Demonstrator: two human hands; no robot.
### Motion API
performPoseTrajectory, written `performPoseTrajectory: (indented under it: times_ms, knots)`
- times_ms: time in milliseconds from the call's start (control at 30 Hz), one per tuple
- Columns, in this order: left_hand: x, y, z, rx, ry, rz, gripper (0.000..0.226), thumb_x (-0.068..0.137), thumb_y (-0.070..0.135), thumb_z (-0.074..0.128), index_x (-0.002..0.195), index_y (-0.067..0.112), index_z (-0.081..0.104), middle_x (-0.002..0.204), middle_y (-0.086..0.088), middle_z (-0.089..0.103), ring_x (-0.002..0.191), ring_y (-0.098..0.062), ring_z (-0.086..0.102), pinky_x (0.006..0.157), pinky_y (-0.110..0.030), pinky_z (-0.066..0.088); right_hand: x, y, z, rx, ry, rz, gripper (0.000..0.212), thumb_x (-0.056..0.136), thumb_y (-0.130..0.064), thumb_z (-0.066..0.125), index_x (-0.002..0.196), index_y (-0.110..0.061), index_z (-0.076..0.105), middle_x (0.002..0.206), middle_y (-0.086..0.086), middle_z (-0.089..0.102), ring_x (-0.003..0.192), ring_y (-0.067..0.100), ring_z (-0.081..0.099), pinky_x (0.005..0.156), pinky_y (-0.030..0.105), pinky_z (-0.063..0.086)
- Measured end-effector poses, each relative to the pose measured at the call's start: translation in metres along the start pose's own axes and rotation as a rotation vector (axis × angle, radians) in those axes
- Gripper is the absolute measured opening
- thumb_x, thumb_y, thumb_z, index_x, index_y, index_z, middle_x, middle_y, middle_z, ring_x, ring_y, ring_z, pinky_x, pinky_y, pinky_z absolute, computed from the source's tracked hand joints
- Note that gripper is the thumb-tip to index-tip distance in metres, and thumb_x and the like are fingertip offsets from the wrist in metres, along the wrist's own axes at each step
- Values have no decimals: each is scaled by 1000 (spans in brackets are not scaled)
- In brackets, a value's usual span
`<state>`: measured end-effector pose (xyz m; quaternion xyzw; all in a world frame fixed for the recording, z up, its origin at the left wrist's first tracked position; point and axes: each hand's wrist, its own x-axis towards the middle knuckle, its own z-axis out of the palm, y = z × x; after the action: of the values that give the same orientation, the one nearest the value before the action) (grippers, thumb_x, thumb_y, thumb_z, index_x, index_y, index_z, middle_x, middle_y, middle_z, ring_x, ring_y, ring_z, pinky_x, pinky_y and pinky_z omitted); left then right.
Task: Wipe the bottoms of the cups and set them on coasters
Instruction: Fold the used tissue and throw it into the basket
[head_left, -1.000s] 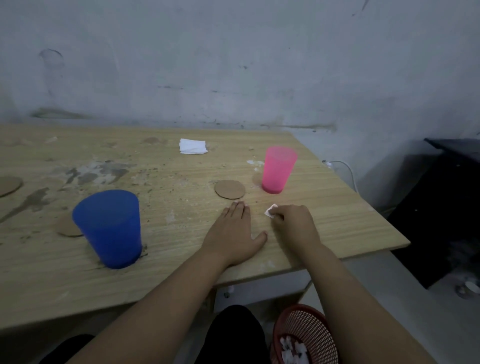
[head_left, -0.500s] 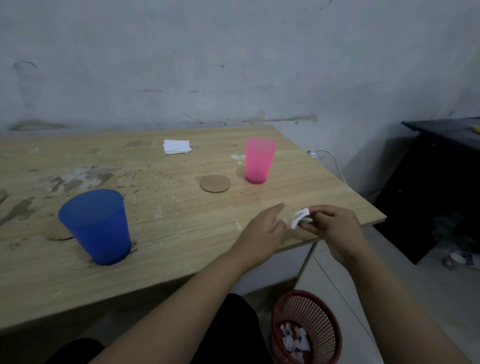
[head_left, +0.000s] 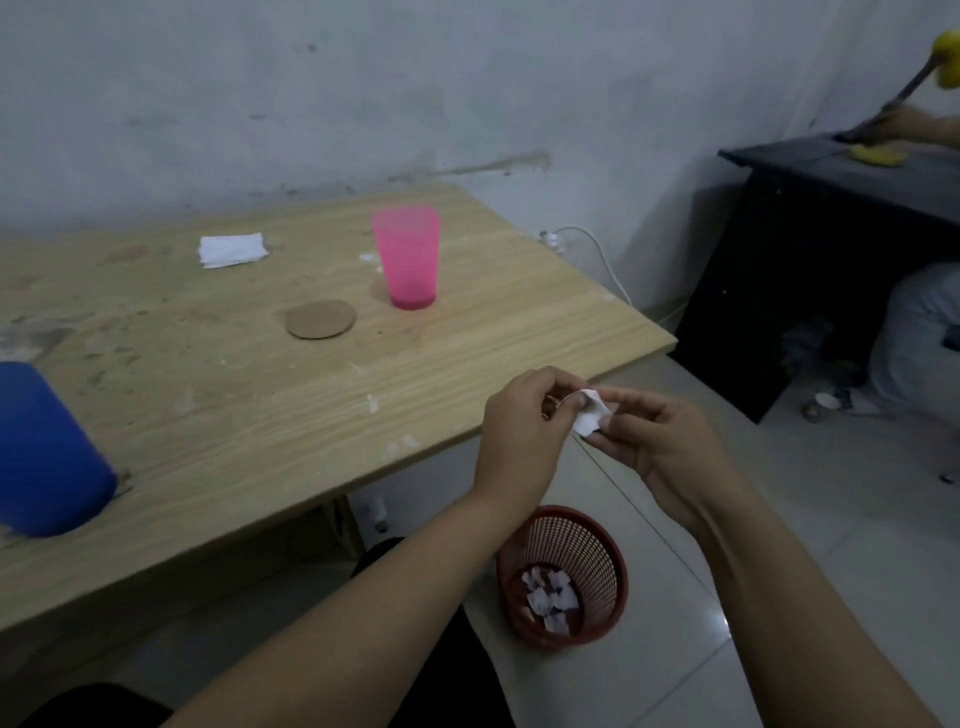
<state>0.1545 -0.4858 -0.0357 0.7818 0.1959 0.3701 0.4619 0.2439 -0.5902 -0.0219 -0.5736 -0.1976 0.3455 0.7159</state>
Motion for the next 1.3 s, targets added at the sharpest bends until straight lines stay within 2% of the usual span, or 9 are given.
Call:
performPoseTrajectory:
  times_ms: [133, 233, 500, 633, 733, 833, 967, 1167, 1300]
  knots:
    - [-11, -11, 28, 27, -115, 6, 14, 87, 7, 59, 91, 14, 70, 90, 4, 65, 81, -4, 57, 69, -9, 40, 2, 23, -25, 115, 151, 10, 23, 85, 17, 44, 82, 7, 65, 76, 15, 72, 74, 20, 72, 66, 19, 57]
    - [-20, -27, 47, 55, -179, 24, 20, 87, 2, 55, 97, 11, 70, 94, 2, 65, 85, -4, 57, 74, -7, 42, 6, 47, -43, 214, 210, 32, 20, 86, 11, 44, 88, 10, 64, 87, 19, 71, 86, 23, 71, 71, 21, 57]
    - [-38, -100, 87, 274, -473, -90, 25, 90, 13, 50, 109, 16, 65, 110, 0, 62, 98, -9, 56, 78, -17, 43, 24, 137, -75, 425, 337, 239, 18, 86, 12, 49, 98, 1, 57, 90, 19, 65, 73, 20, 69, 72, 24, 59]
    - [-41, -144, 105, 359, -640, -233, 32, 91, 11, 46, 119, 14, 62, 123, -5, 59, 113, -21, 55, 95, -31, 45, 41, 179, -86, 458, 407, 380, 16, 88, 13, 46, 95, 5, 57, 91, 22, 64, 71, 22, 70, 63, 26, 60]
    - [-42, -168, 111, 412, -720, -339, 37, 93, 15, 45, 129, 12, 54, 132, -9, 55, 122, -24, 51, 102, -36, 43, 55, 212, -91, 374, 517, 560, 26, 89, 14, 43, 113, 15, 53, 104, 27, 59, 83, 29, 64, 74, 29, 58]
    - [-45, -190, 114, 432, -785, -407, 46, 93, 14, 46, 139, 13, 44, 143, -7, 46, 132, -24, 42, 108, -39, 37, 66, 251, -94, 347, 629, 726, 24, 91, 7, 43, 111, 10, 57, 114, 18, 57, 95, 28, 61, 95, 38, 48]
    - [-41, -209, 114, 466, -851, -458, 52, 92, 10, 49, 143, 12, 37, 150, -6, 37, 138, -21, 34, 114, -38, 31, 81, 288, -99, 277, 586, 775, 48, 91, -2, 48, 138, -9, 42, 135, 17, 52, 109, 31, 59, 85, 41, 52]
    - [-35, -223, 115, 484, -877, -494, 54, 92, 8, 47, 144, 12, 34, 152, -8, 34, 140, -23, 31, 115, -41, 30, 84, 290, -99, 94, 488, 750, 42, 89, -12, 53, 131, -14, 50, 127, 15, 59, 107, 32, 61, 90, 47, 53]
    - [-38, -214, 121, 470, -864, -486, 54, 91, 4, 49, 143, 12, 38, 149, -7, 39, 138, -23, 35, 113, -38, 32, 76, 270, -95, -205, 395, 693, 41, 91, -12, 50, 132, -9, 50, 126, 14, 59, 101, 26, 60, 79, 32, 53]
